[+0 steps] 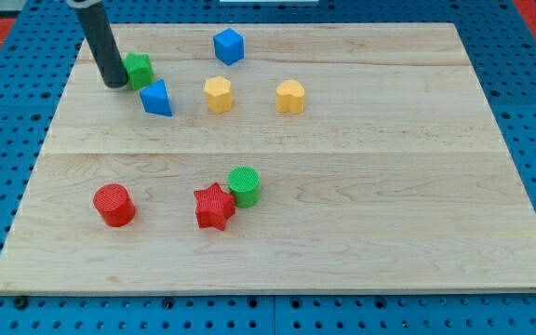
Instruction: Move the blue cube into the hexagon
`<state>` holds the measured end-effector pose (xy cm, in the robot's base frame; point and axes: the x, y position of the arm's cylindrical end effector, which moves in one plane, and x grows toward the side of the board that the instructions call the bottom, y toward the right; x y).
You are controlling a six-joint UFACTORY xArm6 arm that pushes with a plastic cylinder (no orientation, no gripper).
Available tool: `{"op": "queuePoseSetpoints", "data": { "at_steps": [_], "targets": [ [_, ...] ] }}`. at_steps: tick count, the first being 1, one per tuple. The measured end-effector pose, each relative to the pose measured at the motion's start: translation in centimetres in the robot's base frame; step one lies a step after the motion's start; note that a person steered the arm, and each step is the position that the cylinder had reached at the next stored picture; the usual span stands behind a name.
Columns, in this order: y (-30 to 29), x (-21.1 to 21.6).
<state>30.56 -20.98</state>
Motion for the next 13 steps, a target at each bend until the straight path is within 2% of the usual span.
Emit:
{"op": "queuePoseSetpoints", "data": {
  "at_steps": [1, 2, 3, 4, 5, 8, 9, 10, 11, 12, 13],
  "targets": [
    [3.4, 5.0],
    [4.9, 2.9],
    [3.7, -2.6],
    [2.4, -5.2],
    [3.5, -3.2],
    [3.9, -3.2],
    [6.5, -6.0],
    [11.2, -6.4],
    [14.9, -8.6],
    [16.0, -11.2],
    [20.4, -7.2]
  ]
}}
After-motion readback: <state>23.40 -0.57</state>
